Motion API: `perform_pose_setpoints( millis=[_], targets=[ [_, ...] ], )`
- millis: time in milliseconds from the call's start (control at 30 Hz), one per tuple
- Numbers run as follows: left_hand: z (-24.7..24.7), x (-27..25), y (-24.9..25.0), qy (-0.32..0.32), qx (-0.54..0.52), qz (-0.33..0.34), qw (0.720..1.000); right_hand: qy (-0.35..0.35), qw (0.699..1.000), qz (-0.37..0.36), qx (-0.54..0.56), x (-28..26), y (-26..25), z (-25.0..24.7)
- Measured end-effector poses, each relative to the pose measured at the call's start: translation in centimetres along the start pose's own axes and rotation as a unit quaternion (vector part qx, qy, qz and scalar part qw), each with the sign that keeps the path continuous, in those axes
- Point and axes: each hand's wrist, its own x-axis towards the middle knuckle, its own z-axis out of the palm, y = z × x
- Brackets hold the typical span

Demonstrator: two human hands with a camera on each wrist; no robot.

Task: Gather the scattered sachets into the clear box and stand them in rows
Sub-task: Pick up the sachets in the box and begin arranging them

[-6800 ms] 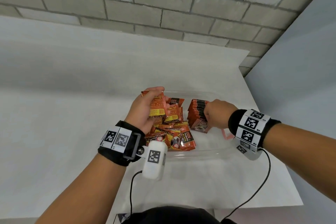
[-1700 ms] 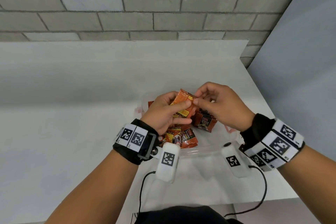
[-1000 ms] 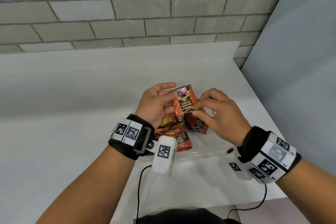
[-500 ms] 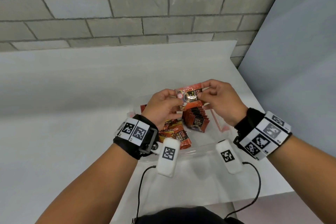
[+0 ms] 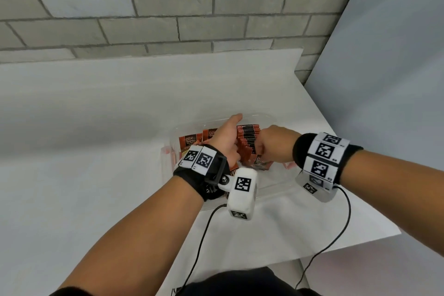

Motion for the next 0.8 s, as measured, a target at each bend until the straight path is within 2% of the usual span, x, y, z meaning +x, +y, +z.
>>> perform_pose_setpoints(
  millis=[233,367,667,800],
  targets=[
    [-0.6,1.1,-0.3,-0.01,-0.029,-0.042,0.999,-0.013,0.995,0.018,-0.101,1.4,-1.2,0.6],
    [-0.9,1.5,-0.5,-0.008,-0.038,-0.036,0.999,-0.016,0.99,0.024,-0.139,1.6,-1.6,0.7],
    [-1.3,1.5,-0.7,-0.031,-0.042,-0.039,0.998,-0.005,0.984,0.017,-0.176,1.0,-2.7,0.4],
    [-1.7,1.2,-0.5,-0.025,0.013,-0.048,0.998,0.005,0.986,0.019,-0.168,0.8,-2.1,0.6]
  ],
)
